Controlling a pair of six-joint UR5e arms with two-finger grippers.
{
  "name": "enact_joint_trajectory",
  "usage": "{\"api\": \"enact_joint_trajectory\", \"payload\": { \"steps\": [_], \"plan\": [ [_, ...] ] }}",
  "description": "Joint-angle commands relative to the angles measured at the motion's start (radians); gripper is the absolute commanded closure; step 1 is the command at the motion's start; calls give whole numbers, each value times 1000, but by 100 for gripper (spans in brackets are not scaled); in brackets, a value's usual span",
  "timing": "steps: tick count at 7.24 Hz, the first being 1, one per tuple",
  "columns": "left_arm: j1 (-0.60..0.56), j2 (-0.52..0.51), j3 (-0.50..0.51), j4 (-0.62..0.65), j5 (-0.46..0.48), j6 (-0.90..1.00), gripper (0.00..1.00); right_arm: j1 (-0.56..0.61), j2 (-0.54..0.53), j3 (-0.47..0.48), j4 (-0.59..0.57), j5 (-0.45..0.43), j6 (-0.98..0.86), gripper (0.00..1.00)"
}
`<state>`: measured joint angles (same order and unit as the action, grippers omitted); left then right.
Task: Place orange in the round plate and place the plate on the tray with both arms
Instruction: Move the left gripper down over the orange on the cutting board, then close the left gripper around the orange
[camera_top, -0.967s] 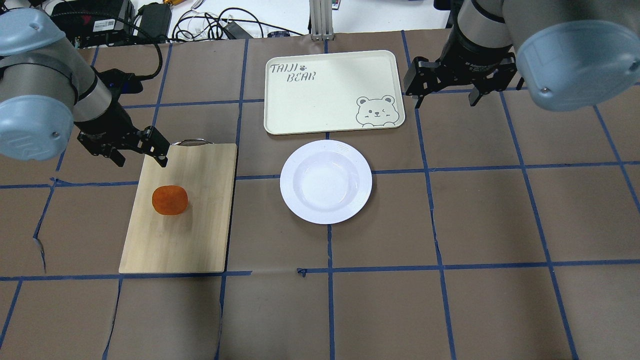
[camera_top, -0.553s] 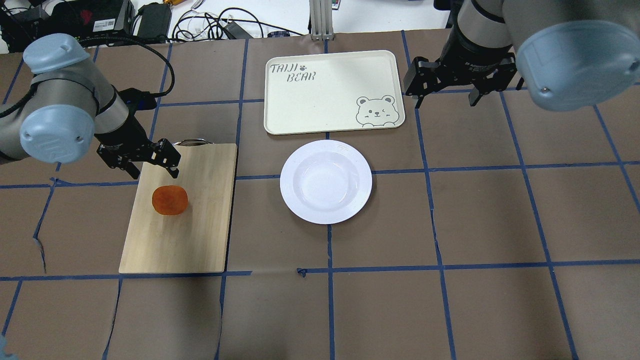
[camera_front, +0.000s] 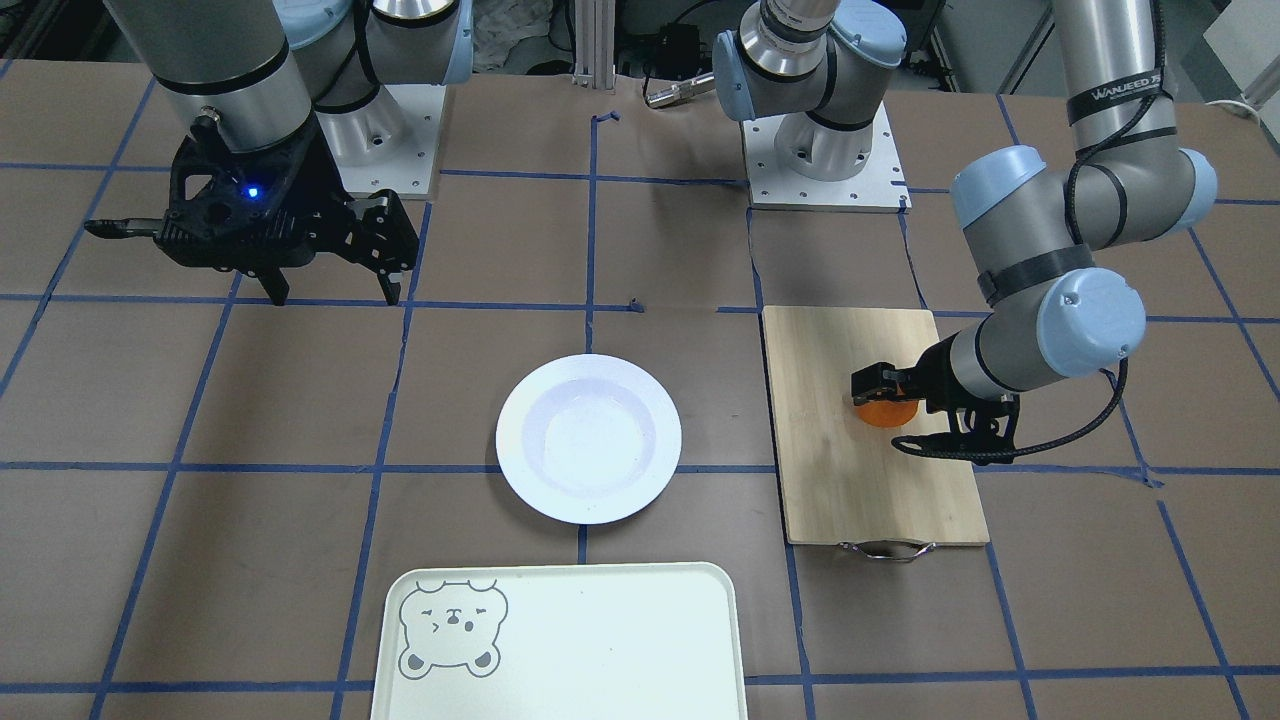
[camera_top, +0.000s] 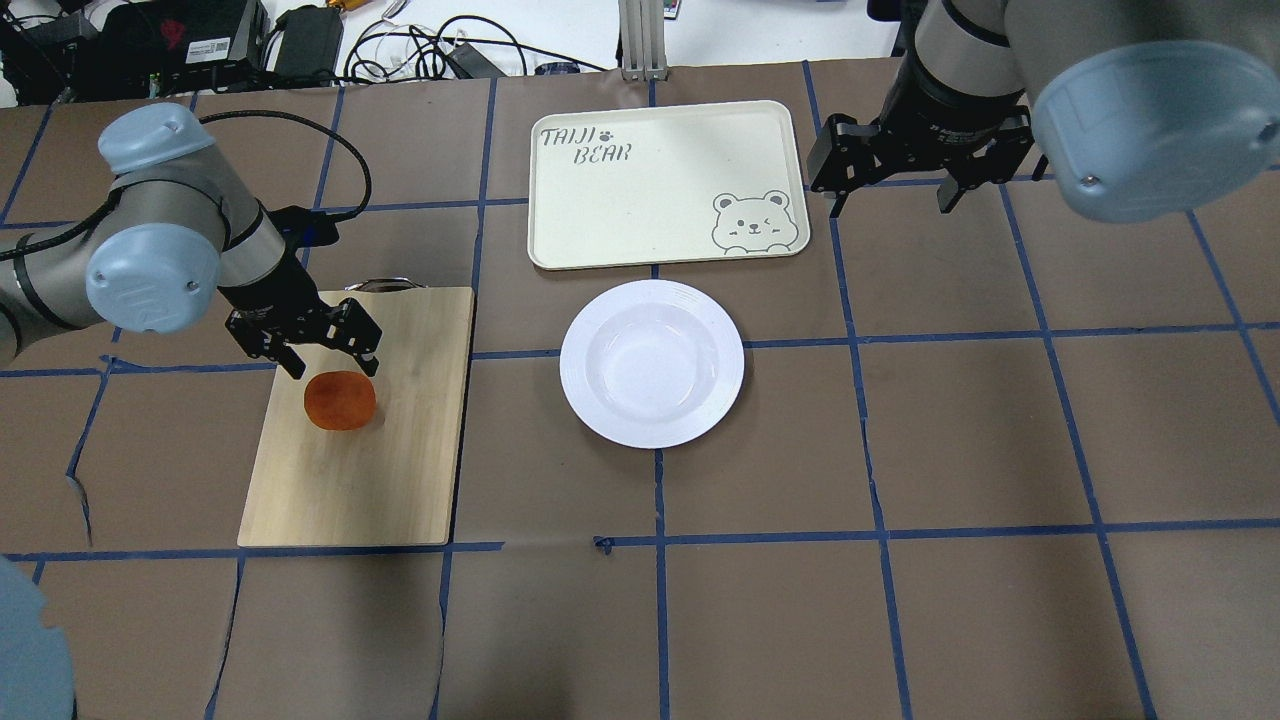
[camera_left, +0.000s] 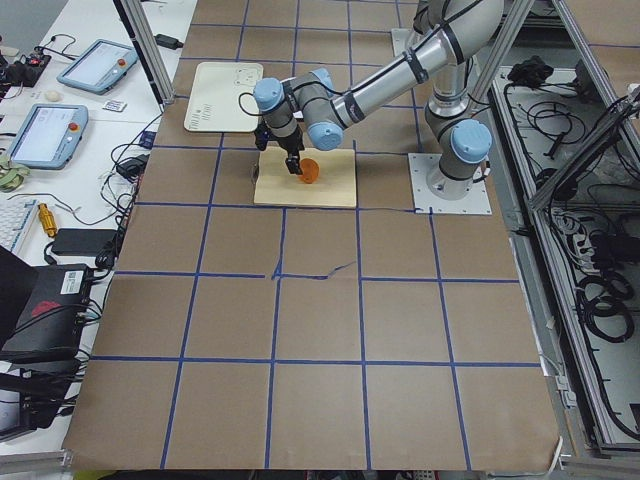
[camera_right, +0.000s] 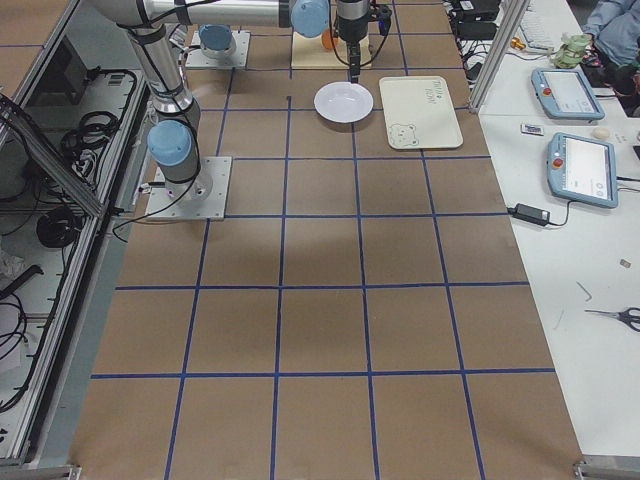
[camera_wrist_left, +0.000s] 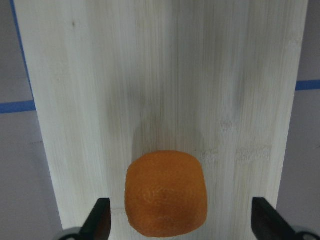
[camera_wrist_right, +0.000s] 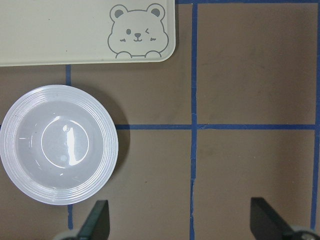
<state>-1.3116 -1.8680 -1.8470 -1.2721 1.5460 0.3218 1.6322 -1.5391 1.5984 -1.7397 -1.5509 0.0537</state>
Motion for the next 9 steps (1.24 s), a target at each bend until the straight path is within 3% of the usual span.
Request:
{"api": "enact_joint_trajectory", "payload": {
  "steps": [1,6,7,8,9],
  "plan": [
    [0,-20,-1,-1,3,5,0,0,1,0,0,0,0,0],
    [6,-51,-1,-1,3,6,0,0,1,0,0,0,0,0],
    [6,-57,-1,-3,3,6,5,0,-1,0,2,0,0,0],
    [6,-51,-3,-7,9,6,29,-2,1,0,2,0,0,0],
    [5,-59,-9,-9,12,-7,70,0,-1,0,2,0,0,0]
  ]
}}
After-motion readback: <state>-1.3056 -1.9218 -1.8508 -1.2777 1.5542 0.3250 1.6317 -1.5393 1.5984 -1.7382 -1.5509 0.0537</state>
